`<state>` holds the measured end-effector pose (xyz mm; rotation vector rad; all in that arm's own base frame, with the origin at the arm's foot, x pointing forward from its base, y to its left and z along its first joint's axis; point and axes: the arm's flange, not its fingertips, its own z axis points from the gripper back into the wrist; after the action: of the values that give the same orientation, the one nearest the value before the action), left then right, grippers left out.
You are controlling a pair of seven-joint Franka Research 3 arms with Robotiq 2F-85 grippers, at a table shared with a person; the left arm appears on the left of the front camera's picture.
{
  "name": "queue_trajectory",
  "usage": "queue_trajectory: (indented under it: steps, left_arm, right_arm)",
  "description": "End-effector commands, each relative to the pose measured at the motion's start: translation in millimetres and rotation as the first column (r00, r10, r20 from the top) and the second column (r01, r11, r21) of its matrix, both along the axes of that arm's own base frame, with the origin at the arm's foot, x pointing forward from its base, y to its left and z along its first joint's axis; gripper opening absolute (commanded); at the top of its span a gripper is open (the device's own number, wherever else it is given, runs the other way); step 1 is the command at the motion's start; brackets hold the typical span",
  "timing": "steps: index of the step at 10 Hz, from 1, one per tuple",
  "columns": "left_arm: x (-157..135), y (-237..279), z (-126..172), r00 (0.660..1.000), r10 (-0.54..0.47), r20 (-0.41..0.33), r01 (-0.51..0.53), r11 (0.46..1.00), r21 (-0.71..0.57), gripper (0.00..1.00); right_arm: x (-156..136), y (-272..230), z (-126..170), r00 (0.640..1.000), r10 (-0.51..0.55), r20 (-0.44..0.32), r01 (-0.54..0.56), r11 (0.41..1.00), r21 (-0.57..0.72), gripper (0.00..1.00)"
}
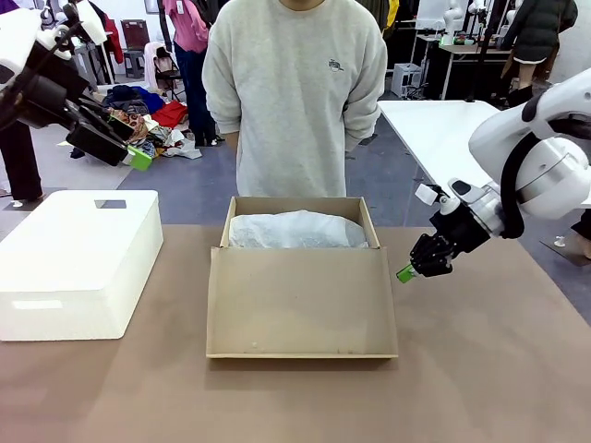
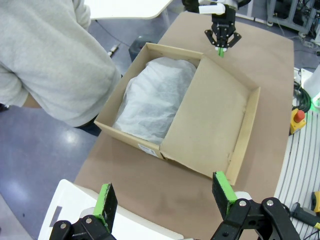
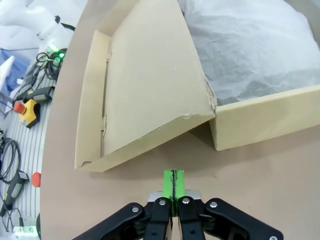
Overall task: Pack the shoes into the box.
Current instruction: Close the Shoes Box.
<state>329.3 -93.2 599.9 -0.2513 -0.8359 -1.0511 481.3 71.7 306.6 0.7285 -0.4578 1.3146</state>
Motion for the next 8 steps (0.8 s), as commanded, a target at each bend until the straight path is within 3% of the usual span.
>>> queue_trajectory:
  steps: [1, 8]
  left_arm:
    - [0.6, 1.4, -0.1, 1.000, -0.015, 0.001, 0.015, 1.000, -0.009, 1.00]
    - [0.6, 1.4, -0.1, 1.000, -0.015, 0.001, 0.015, 1.000, -0.009, 1.00]
  right_arm:
    - [-2.6, 7.9, -13.0, 0.999, 0.006, 0.049, -0.007, 1.000, 0.022, 0.00]
    - [-1.7, 28.7, -32.1, 0.998, 0.064, 0.023, -0.066, 0.996, 0.059, 0.00]
